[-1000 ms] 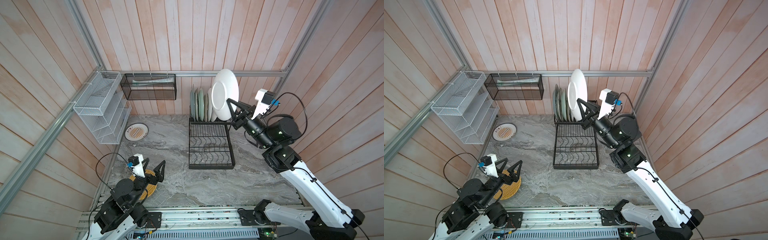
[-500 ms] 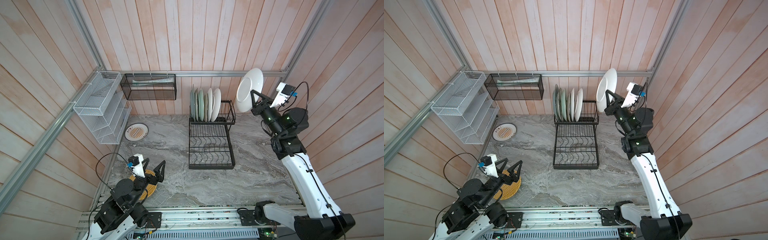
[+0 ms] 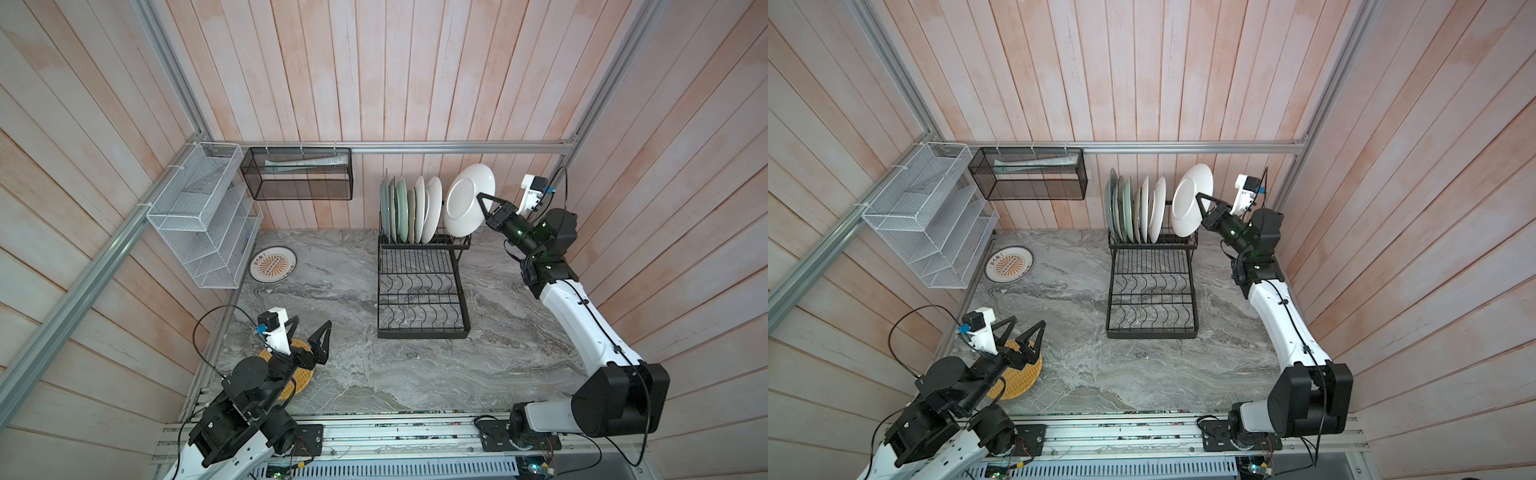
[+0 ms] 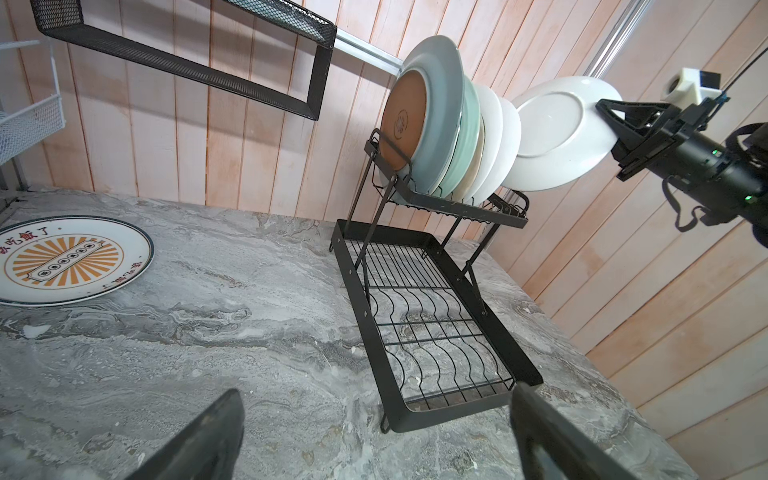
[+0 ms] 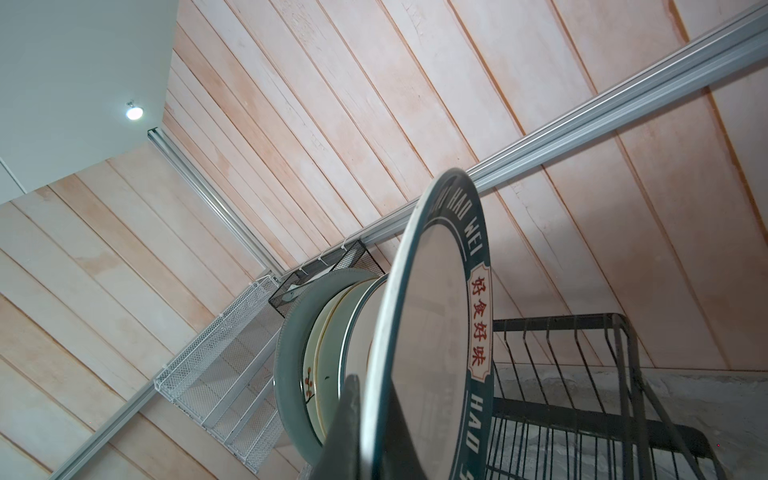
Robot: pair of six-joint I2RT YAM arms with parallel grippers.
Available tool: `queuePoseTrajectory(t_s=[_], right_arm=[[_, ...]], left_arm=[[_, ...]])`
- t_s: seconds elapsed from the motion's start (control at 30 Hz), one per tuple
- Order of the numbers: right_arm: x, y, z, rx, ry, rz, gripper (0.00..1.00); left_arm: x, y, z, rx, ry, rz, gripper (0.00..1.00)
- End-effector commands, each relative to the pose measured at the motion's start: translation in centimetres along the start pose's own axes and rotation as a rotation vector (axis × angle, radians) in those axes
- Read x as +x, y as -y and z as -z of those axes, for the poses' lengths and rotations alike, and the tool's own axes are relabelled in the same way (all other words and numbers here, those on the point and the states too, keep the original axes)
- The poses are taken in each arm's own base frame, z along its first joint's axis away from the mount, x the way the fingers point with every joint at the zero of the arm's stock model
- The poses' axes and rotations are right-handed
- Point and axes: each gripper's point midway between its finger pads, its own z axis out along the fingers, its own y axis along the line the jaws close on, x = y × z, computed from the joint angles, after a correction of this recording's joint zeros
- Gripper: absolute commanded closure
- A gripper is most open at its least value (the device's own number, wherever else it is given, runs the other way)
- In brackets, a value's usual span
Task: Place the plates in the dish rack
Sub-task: 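Lift the green-rimmed plate with the right gripper over the rack while the left withdraws, then lower the green-rimmed plate into the upper rack beside the white plate with the right gripper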
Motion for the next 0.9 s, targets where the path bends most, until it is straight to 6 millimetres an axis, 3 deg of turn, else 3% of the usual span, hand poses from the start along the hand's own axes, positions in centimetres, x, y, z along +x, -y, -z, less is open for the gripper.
queuePoseTrajectory(t_s=[0.0,0.57,0.87], right_arm=[[-1.3,-2.8,0.0,-0.112,0.047,0.047,1.0],[2.7,-0.2,-2.6,-0.083,-0.053,0.015,1.0],[3.6,1.3,-3.2,0.015,-0.07,0.077,1.0]], left_arm=[[0.0,0.1,0.0,0.008,-0.002,-0.003,0.0],[0.1,0.2,0.0,0.014,-0.002,-0.002,0.0],[0.1,0.2,0.0,0.015,-0.004,-0.004,0.0]])
